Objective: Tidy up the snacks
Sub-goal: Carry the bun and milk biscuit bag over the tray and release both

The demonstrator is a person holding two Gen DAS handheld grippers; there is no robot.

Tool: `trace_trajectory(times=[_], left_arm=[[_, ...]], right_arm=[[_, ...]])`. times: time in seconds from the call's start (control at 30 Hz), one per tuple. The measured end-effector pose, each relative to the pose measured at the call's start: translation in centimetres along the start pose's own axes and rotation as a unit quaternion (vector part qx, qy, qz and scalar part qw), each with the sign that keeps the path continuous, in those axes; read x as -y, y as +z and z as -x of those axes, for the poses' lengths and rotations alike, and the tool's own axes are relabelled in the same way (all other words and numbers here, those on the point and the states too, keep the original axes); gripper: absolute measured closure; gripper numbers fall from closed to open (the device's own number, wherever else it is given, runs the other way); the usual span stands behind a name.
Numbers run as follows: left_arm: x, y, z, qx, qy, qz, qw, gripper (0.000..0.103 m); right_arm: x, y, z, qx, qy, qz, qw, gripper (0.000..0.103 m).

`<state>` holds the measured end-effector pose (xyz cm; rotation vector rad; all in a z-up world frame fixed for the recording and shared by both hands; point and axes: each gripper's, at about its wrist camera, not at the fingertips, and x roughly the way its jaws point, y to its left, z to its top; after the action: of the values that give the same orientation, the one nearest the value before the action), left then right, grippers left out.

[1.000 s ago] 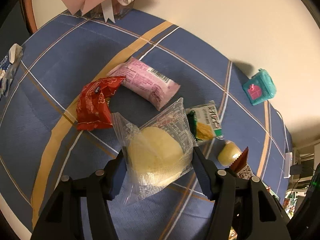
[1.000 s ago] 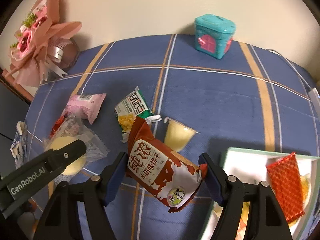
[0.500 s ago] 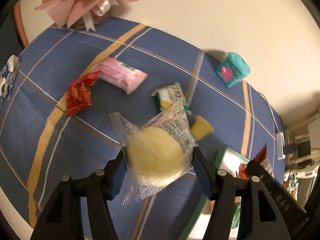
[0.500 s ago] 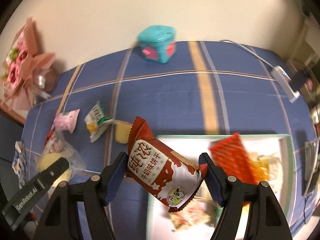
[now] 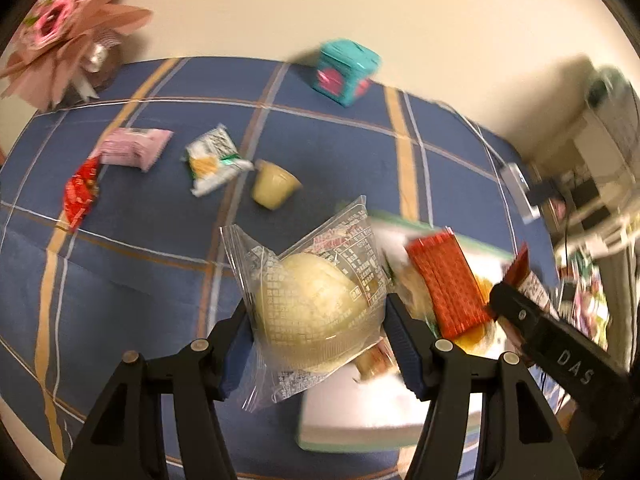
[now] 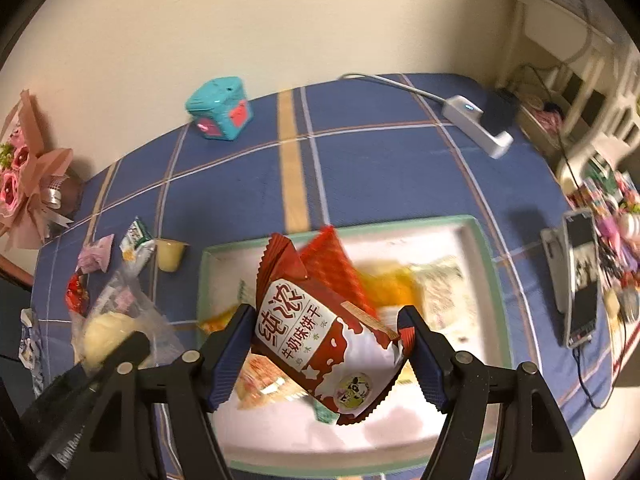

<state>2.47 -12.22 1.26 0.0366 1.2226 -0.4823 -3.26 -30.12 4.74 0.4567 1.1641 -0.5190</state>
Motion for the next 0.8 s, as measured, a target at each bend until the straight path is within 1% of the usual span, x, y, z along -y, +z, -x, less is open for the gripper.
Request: trace_trajectory(times=[0.2, 0.53, 0.67, 0.8], left_arm=[[2.1, -2.3, -1.4, -0.031, 0.001, -0.03, 0.9991, 0.039], [3.5, -5.6, -2.8, -0.065, 0.006, -0.059, 0.9962, 0.039], [4.0, -6.8, -3.4, -0.075, 0.022, -0.074, 0.9942, 0.039], [4.4, -7.5, -3.8, -0.082, 0.024, -0.08, 0.9931, 0.039]], right_arm=[[2.6, -1.9, 0.6, -0.004, -0.011, -0.021, 1.0, 0.027], [4.3, -5.5, -0.9, -0.045, -0.026, -0.031, 0.998, 0.027], [4.6, -6.7, -1.6, -0.063, -0.03, -0.03, 0.997, 0.027], [5.2, -7.6, -2.8, -0.086, -0.035, -0.034, 0.995, 0.027]])
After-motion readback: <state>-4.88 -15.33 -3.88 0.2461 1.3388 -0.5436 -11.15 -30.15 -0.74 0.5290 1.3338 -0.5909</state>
